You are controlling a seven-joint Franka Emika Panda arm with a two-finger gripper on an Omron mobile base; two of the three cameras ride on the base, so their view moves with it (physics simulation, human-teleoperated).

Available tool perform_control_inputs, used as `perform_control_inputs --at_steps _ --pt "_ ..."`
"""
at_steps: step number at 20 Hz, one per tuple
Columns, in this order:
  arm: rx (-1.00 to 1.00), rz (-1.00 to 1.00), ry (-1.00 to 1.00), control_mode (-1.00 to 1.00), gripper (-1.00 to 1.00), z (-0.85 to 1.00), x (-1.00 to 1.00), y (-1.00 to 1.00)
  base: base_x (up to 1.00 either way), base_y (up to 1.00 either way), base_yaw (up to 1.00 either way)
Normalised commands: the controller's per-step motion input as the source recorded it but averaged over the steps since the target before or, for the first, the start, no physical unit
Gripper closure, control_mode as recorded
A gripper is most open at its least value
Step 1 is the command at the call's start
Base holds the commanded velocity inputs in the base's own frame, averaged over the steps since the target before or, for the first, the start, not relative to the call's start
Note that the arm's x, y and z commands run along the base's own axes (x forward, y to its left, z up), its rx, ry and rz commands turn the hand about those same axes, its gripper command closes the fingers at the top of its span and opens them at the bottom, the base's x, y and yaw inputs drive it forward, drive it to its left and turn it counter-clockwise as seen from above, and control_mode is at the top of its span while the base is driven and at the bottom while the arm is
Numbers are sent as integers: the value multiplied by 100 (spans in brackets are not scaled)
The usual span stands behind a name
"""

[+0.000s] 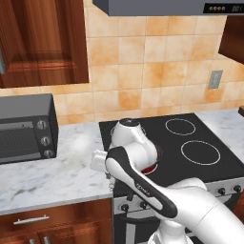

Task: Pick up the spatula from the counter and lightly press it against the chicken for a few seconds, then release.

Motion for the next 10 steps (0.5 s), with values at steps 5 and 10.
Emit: perform_control_inputs --at_steps 5,10 --pt "6 -11 7 -100 100 24 -1 -13 0 0 0" --pt "2 -10 1 -100 100 19 -12 -7 0 0 0"
